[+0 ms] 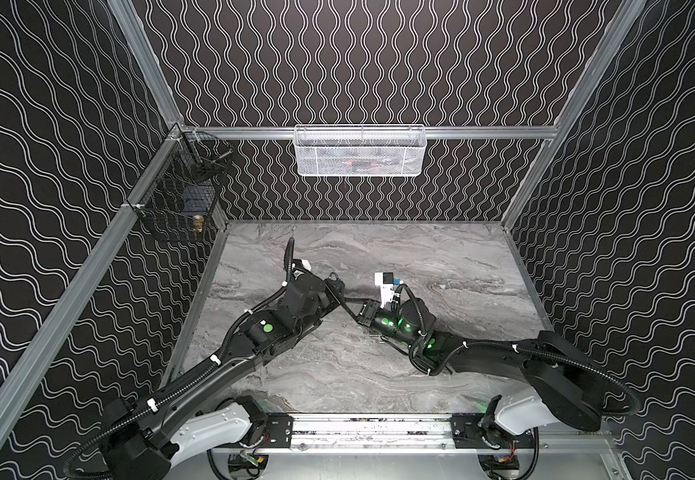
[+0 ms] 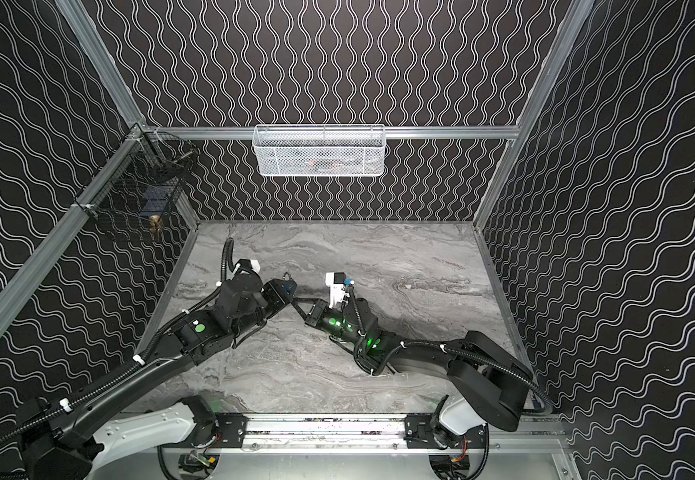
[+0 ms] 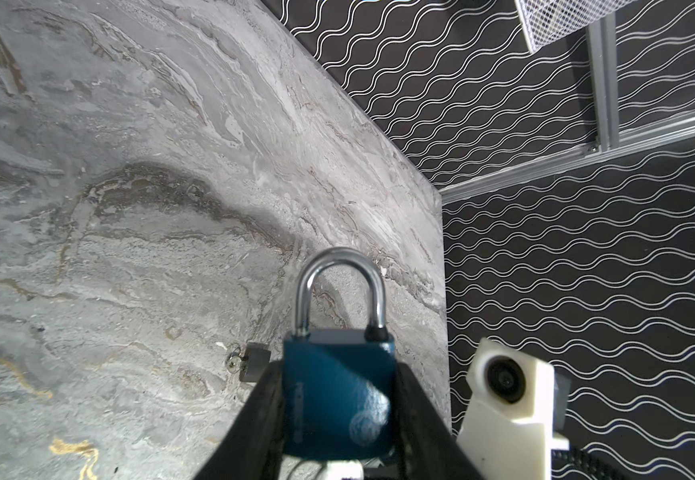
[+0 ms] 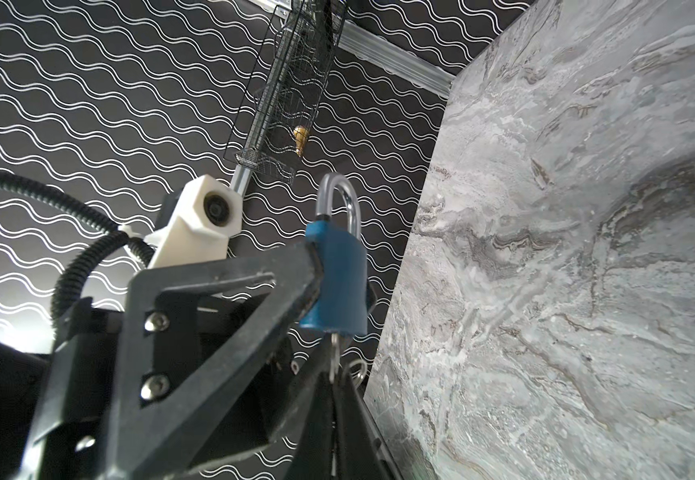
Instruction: Unlock with the key
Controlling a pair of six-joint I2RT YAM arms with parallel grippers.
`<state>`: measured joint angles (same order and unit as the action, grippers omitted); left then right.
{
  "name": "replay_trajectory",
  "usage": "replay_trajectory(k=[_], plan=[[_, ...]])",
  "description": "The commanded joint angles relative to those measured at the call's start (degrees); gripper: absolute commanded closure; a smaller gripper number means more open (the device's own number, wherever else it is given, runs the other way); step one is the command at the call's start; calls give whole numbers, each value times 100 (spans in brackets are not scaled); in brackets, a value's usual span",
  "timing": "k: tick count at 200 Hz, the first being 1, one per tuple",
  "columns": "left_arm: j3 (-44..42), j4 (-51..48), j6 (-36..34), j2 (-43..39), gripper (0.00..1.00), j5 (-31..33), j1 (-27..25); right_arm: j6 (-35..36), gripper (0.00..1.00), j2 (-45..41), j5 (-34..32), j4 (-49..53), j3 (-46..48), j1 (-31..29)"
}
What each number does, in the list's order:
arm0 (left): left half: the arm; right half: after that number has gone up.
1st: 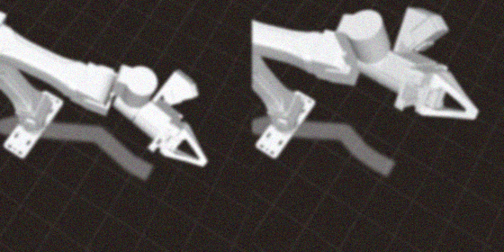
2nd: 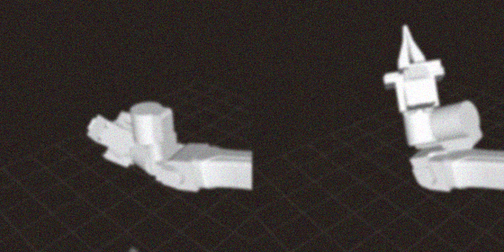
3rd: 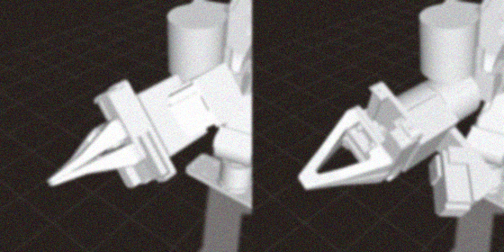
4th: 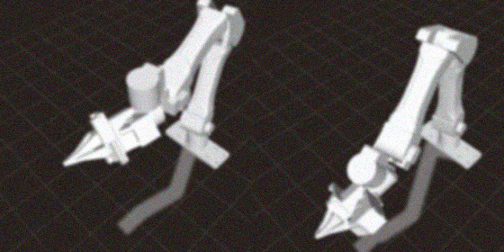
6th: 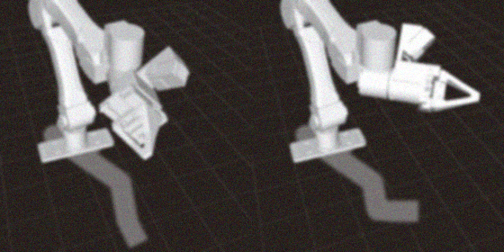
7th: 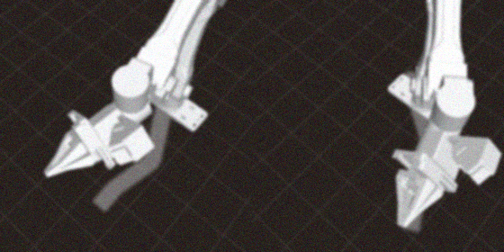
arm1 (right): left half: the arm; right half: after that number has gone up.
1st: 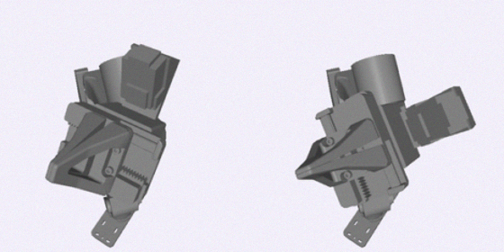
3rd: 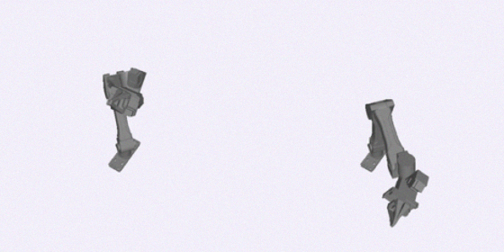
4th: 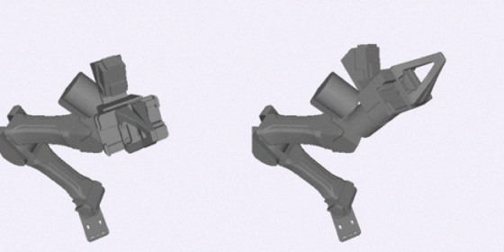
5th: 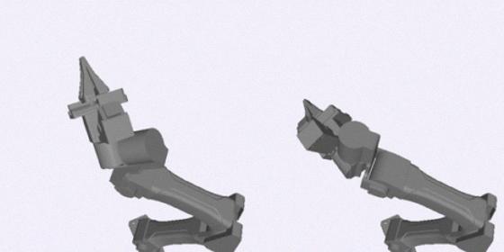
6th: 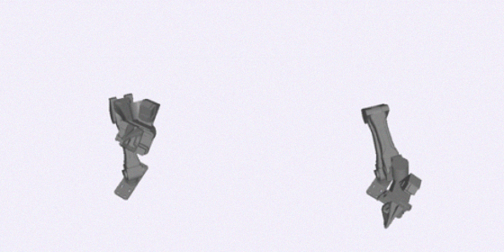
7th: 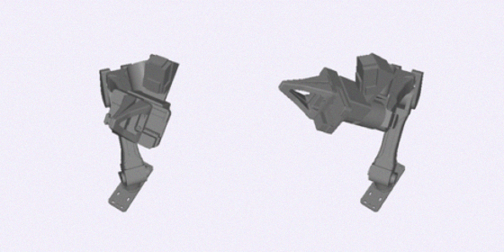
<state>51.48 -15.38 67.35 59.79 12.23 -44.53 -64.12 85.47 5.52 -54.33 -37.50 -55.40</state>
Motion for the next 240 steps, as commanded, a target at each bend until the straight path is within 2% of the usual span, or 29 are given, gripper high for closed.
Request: replay_trajectory(k=[1,31,149,240], plan=[[-71,684,432,-41,100,-1675,-53,-190,100,-26,-11,-722,13,-6],[-200,939,750,-99,100,-1874,-52,-226,100,-42,25,-695,58,-6],[-154,1076,739,-224,100,-1869,-59,-790,100,247,231,-667,96,-6],[-253,1331,884,-319,100,-1845,-56,-891,100,163,22,16,97,-6]])
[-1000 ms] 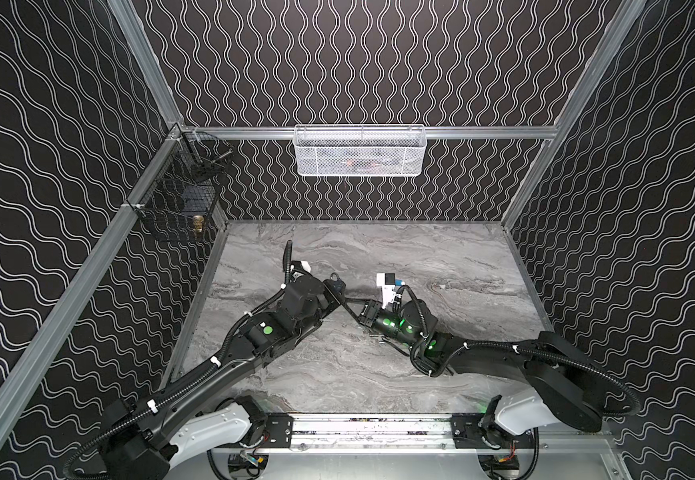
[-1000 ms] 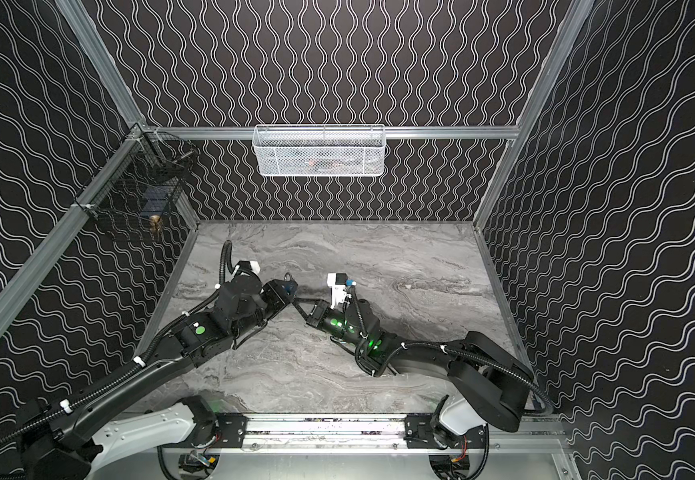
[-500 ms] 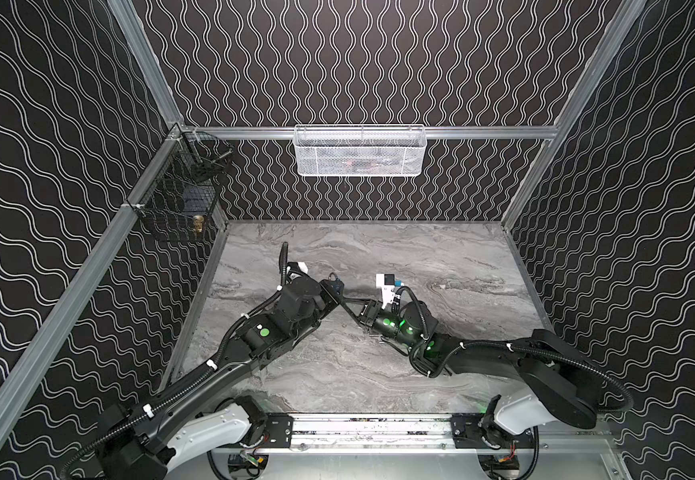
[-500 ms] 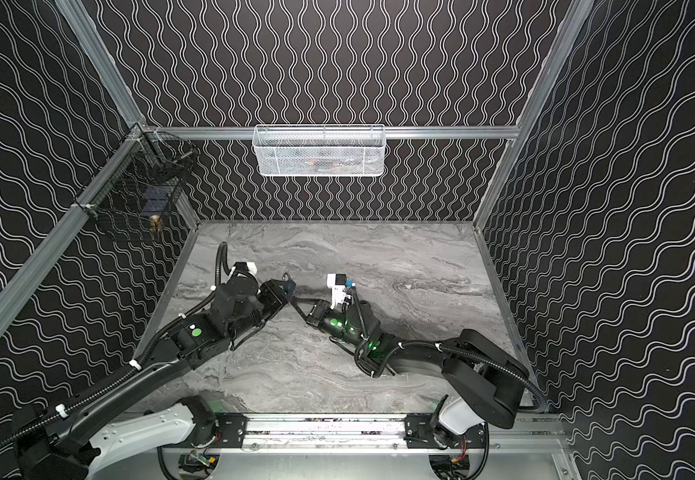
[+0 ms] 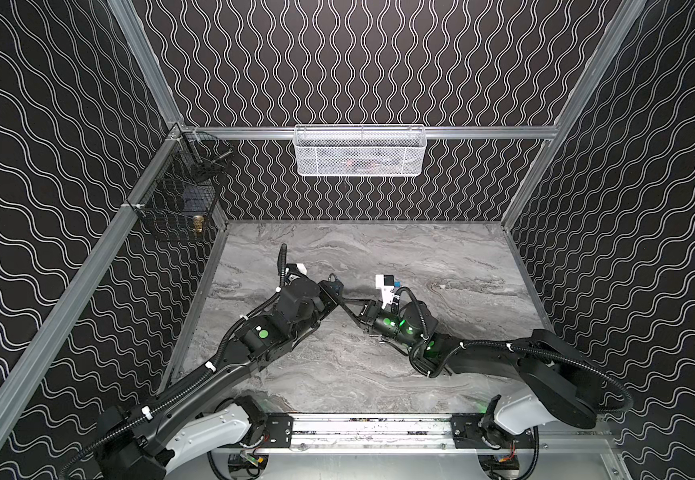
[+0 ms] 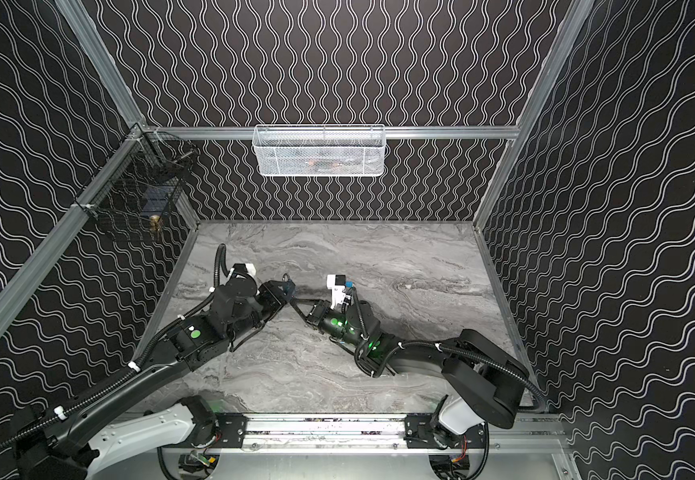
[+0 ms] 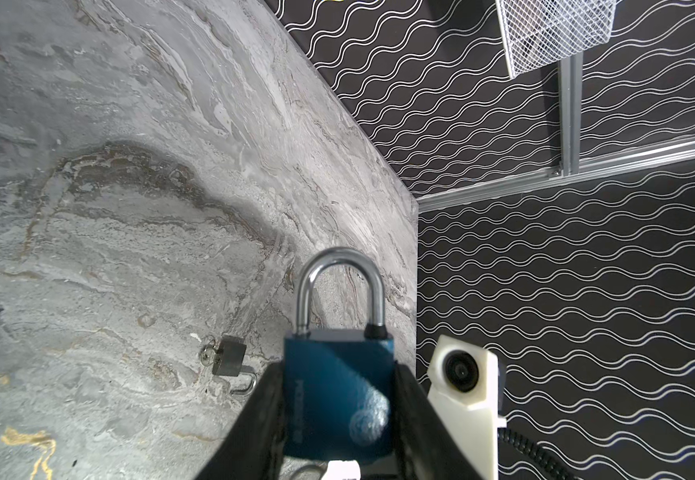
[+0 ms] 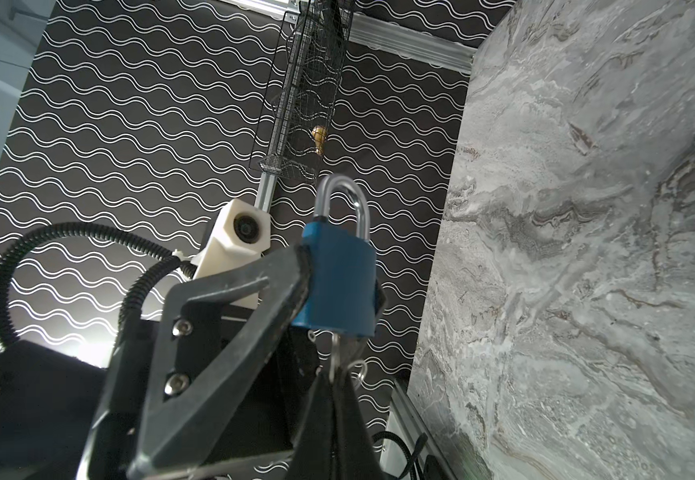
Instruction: Unlock with the key
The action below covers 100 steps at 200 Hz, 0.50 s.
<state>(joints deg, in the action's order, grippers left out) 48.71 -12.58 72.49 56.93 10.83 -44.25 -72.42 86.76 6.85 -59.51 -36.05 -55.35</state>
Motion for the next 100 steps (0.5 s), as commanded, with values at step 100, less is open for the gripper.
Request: replay_trajectory(k=[100], plan=[[-211,1613,729,-102,100,-1727,-92,-766,100,296,-58,92,-50,-61]])
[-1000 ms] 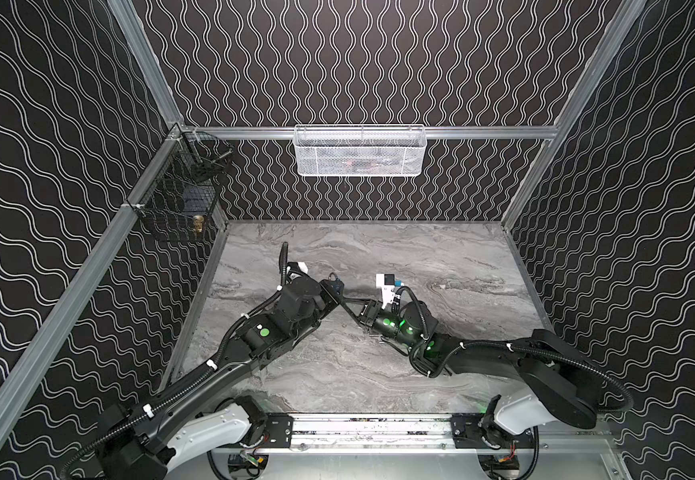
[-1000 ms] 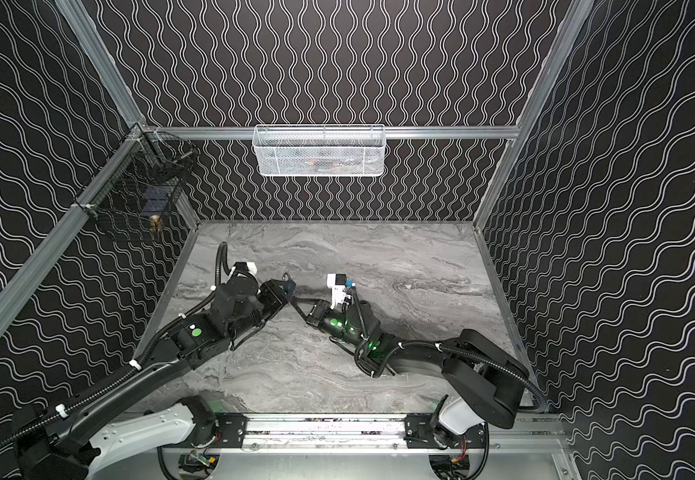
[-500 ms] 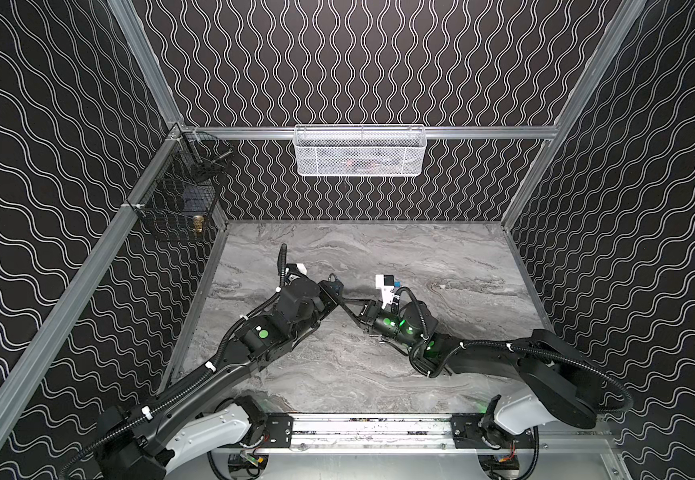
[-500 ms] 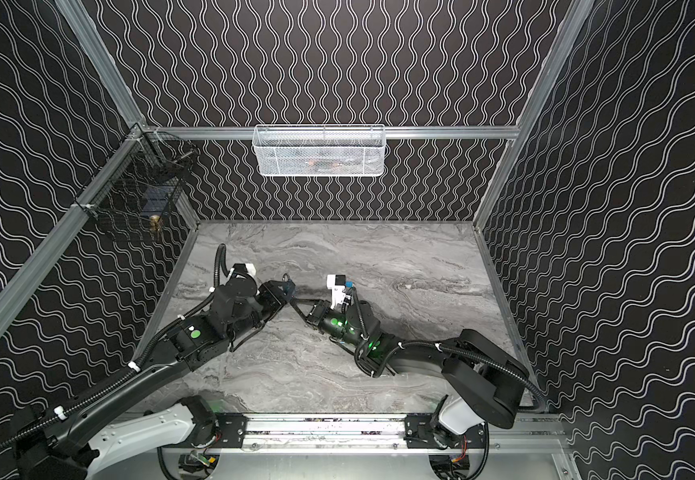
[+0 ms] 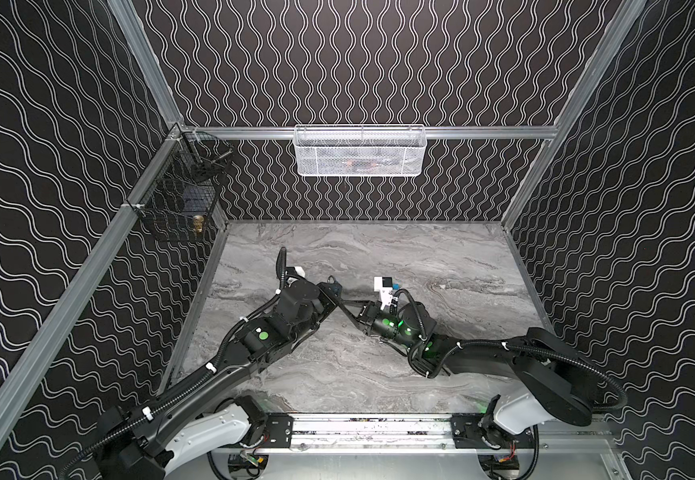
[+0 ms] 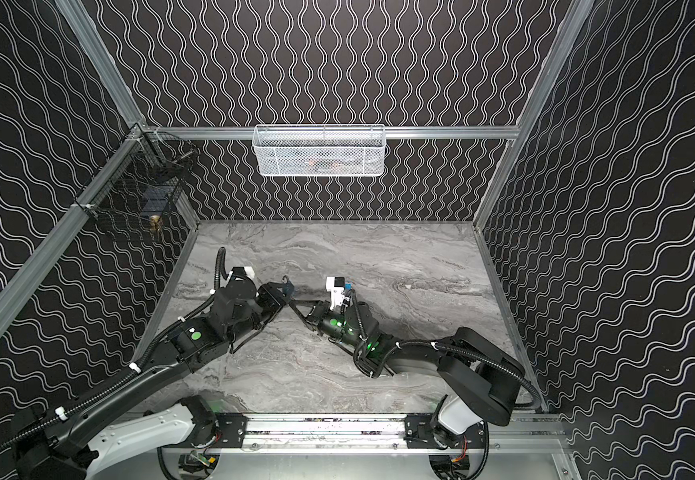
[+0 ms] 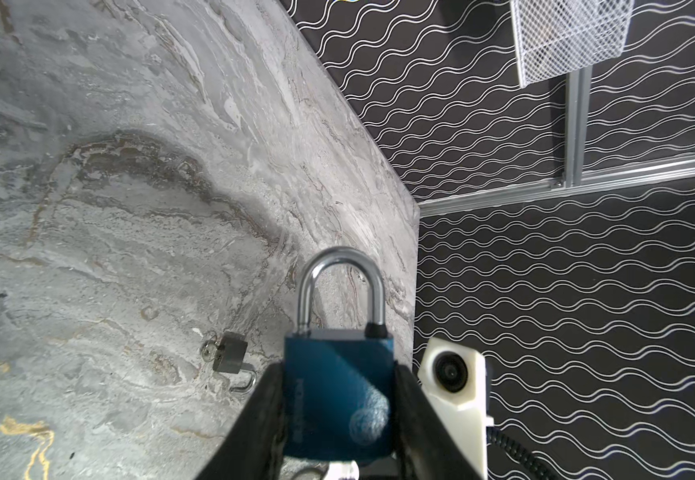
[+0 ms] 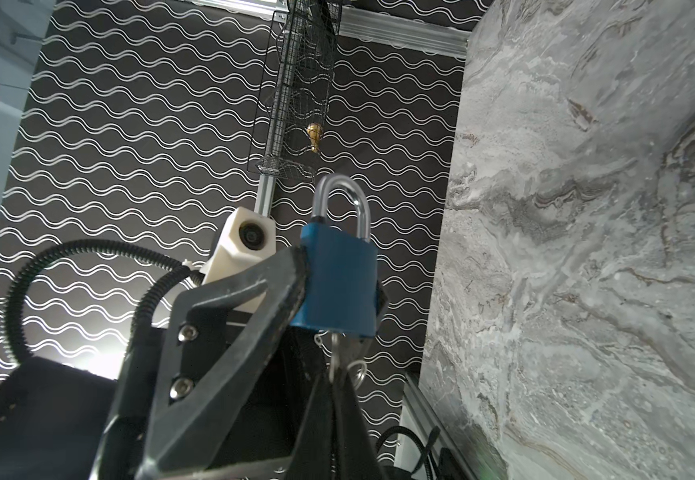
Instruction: Unlock with the key
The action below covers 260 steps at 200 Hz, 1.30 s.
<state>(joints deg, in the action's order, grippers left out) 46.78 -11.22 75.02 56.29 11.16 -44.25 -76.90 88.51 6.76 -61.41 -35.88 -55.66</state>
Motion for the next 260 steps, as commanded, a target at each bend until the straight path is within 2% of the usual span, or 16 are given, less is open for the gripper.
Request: replay_trajectory(k=[1,45,65,100,139,174,198,260], plan=[[-24,1484,481,-39,100,-1759,-97,-326,100,126,-55,271,-64,-32],[-108,1765,619,-2,100,-1765,-93,-527,100,205,-181,155,38,-50],[-46,1667,540,-29,100,-1727,-97,-291,100,89,-221,299,16,-51],[308,890,-55,-39,100,-1666,-87,288,100,-189,-307,858,-67,-50],[721,-168,-960,65,100,-1255,-75,870,100,-390,-356,1677,-228,-50],[889,-785,-1535,-3,100,-557,-65,1168,88,-526,-391,1890,-249,-102],[1014,-1405,-1839,-26,100,245,-62,1350,80,-708,-393,2010,-267,-197],[999,-1704,-2534,-144,100,833,-51,1734,65,-1253,-427,2786,-273,-231]])
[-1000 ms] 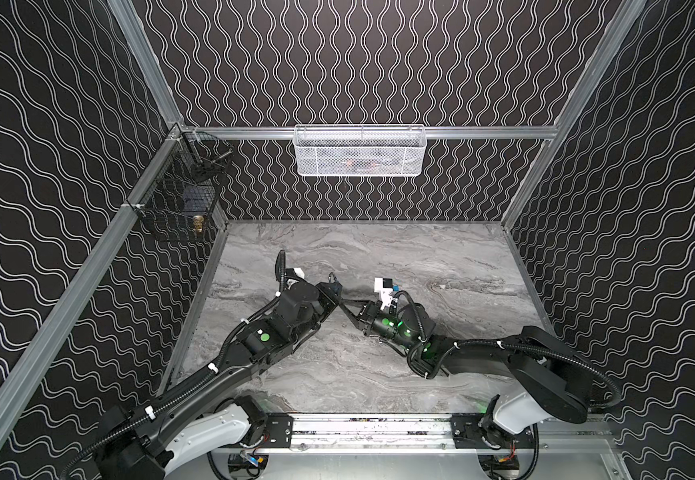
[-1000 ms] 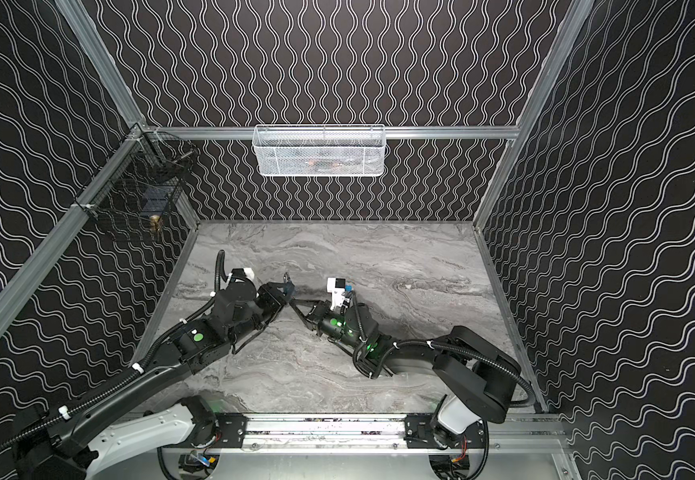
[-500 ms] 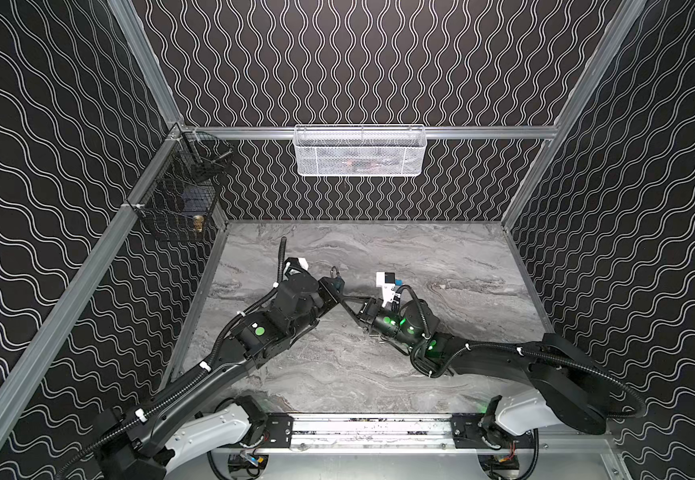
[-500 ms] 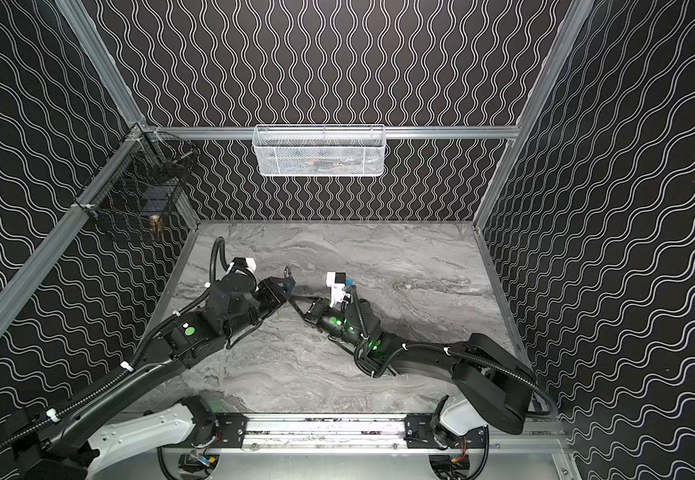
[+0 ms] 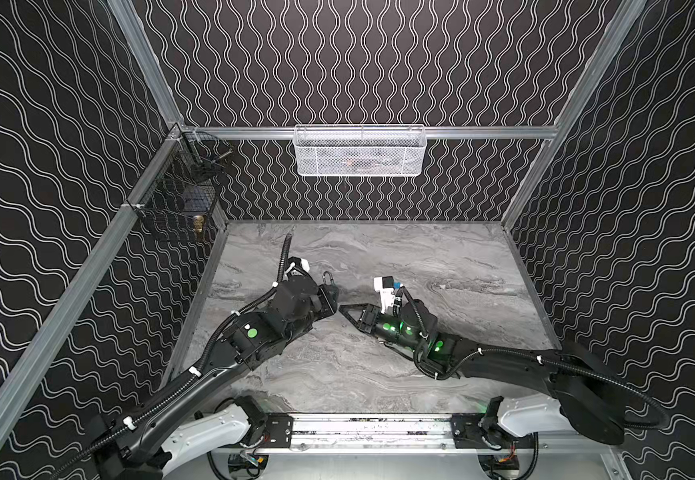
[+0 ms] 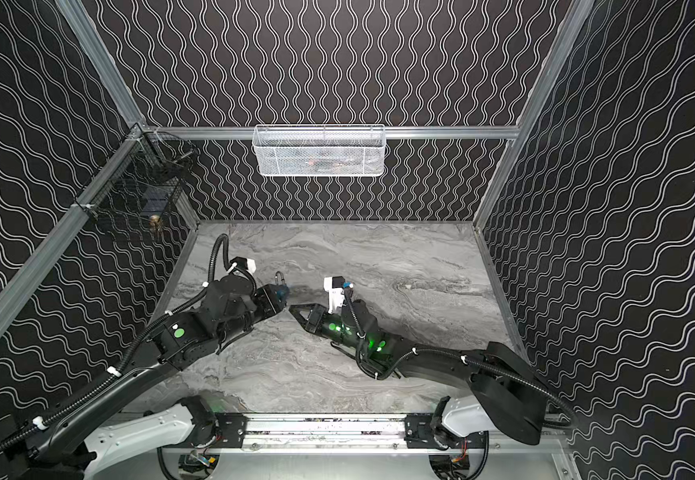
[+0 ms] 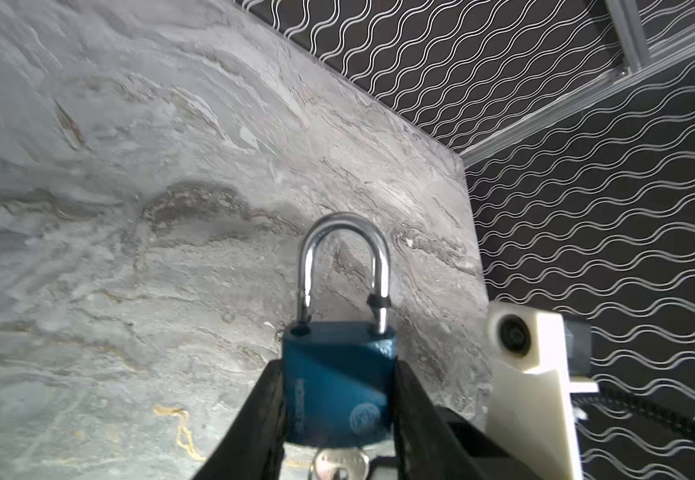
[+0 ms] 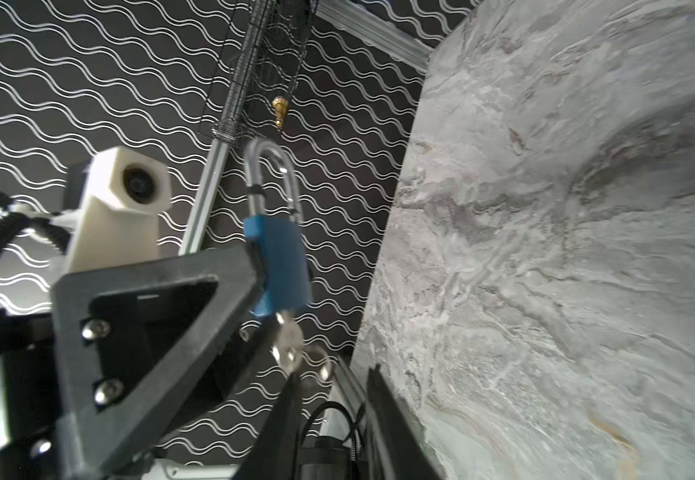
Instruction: Unlock with the key
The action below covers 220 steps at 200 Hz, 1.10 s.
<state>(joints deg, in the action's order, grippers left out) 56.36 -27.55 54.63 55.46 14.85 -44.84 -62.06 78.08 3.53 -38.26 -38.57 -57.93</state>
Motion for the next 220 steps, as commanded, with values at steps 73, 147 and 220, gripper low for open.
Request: replay_trajectory(k=[73,147,220], plan=[[-466,441,-2023,-457,100,107,11,1405,38,-610,233,2567,-779,271],[-1801,2122,-3759,-724,100,-512,10,3100,28,-297,986,4693,-1816,1093],[-2335,2992,-4322,-783,100,-690,19,4020,25,852,1262,5991,-3622,1188]])
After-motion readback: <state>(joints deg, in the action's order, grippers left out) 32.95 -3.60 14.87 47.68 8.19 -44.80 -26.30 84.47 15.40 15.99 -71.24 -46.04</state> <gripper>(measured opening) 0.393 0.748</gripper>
